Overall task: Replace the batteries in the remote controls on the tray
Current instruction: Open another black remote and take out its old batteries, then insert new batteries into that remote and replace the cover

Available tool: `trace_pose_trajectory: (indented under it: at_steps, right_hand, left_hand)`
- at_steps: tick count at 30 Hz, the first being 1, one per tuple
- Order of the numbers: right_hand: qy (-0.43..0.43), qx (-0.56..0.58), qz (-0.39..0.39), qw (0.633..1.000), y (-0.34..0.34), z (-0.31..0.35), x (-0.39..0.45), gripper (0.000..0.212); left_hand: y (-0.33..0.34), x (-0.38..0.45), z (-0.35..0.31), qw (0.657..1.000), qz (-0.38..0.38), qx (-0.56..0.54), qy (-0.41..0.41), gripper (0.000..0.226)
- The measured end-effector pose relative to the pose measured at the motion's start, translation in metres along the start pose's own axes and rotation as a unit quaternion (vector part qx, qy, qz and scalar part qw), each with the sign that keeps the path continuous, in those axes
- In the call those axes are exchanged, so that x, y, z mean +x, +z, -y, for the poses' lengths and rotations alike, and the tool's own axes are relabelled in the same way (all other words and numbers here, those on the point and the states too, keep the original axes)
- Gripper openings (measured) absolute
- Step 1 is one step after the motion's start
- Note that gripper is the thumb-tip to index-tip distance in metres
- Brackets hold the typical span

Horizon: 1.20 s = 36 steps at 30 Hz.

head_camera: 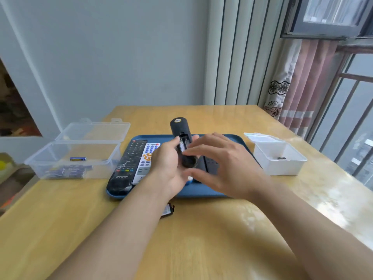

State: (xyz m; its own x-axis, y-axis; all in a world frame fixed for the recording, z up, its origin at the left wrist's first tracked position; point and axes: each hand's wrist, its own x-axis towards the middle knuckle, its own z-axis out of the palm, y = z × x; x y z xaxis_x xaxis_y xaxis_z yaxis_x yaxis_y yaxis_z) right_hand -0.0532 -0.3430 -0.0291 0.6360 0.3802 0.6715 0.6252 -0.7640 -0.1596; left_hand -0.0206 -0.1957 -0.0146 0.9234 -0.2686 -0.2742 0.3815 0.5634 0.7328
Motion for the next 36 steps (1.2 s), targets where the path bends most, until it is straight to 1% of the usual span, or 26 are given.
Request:
trace_pose_trajectory:
  at_steps: [2,4,6,8,10,12,13,15,17,21,24,25,26,28,31,33,34,35,36]
  right_hand:
    - [-0.013,-0.011,0.003,1.000,0.010,0.002,-0.001,0.032]
    - [-0.004,-0.020,-0.002,1.000,0.017,0.001,-0.002,0.034]
    - [0.019,0.004,0.004,1.000,0.020,0.002,-0.003,0.038]
    - [0.055,0.054,0.003,0.997,0.021,0.005,-0.004,0.037]
    - [0.091,0.088,-0.009,0.992,0.020,0.008,-0.003,0.032]
    - [0.114,0.106,-0.018,0.988,0.018,0.010,-0.003,0.029]
    - [0.117,0.107,-0.016,0.987,0.019,0.012,-0.003,0.028]
    - [0.126,0.100,0.004,0.987,0.020,0.018,-0.003,0.028]
    - [0.130,0.094,0.045,0.986,0.026,0.027,-0.003,0.031]
    - [0.092,0.066,0.104,0.988,0.035,0.042,-0.002,0.031]
    - [0.090,0.053,0.116,0.988,0.041,0.046,-0.003,0.031]
    - [0.088,0.051,0.117,0.988,0.044,0.046,-0.004,0.031]
    - [0.086,0.049,0.117,0.988,0.046,0.046,-0.004,0.031]
    - [0.084,0.037,0.124,0.988,0.049,0.044,-0.006,0.033]
    - [0.076,0.028,0.142,0.987,0.052,0.043,-0.008,0.046]
    - [0.076,0.041,0.125,0.988,0.052,0.044,-0.008,0.048]
    - [0.080,0.044,0.103,0.991,0.052,0.044,-0.007,0.045]
    - [0.082,0.043,0.078,0.993,0.053,0.045,-0.005,0.039]
    - [0.083,0.037,0.057,0.994,0.054,0.046,-0.001,0.033]
  left_hand:
    - [-0.004,0.000,-0.003,1.000,0.004,0.016,-0.018,0.043]
    - [-0.009,0.002,-0.004,1.000,0.004,0.013,-0.017,0.042]
    - [-0.012,0.004,-0.006,0.999,0.011,0.028,-0.020,0.041]
    - [-0.015,0.004,-0.009,0.998,0.025,0.054,-0.018,0.040]
    - [-0.021,0.004,-0.012,0.996,0.025,0.079,0.017,0.034]
    - [-0.030,0.004,-0.015,0.988,-0.009,0.114,0.103,0.022]
    - [-0.037,0.004,-0.018,0.976,-0.041,0.142,0.159,0.019]
    - [-0.052,0.005,-0.031,0.936,-0.102,0.206,0.268,0.022]
    - [-0.071,0.010,-0.048,0.888,-0.128,0.265,0.352,0.020]
    - [-0.101,0.017,-0.071,0.807,-0.133,0.350,0.456,0.022]
    - [-0.118,0.020,-0.074,0.765,-0.141,0.382,0.499,0.026]
    - [-0.125,0.021,-0.075,0.756,-0.146,0.385,0.509,0.029]
    - [-0.129,0.020,-0.077,0.754,-0.156,0.379,0.513,0.031]
    - [-0.138,0.019,-0.084,0.766,-0.183,0.336,0.517,0.029]
    - [-0.153,0.020,-0.104,0.783,-0.247,0.253,0.512,0.022]
    - [-0.164,0.022,-0.117,0.786,-0.285,0.227,0.499,0.023]
    - [-0.168,0.024,-0.120,0.784,-0.303,0.222,0.494,0.025]
    - [-0.174,0.026,-0.122,0.773,-0.327,0.217,0.498,0.026]
    - [-0.178,0.026,-0.123,0.751,-0.365,0.219,0.505,0.026]
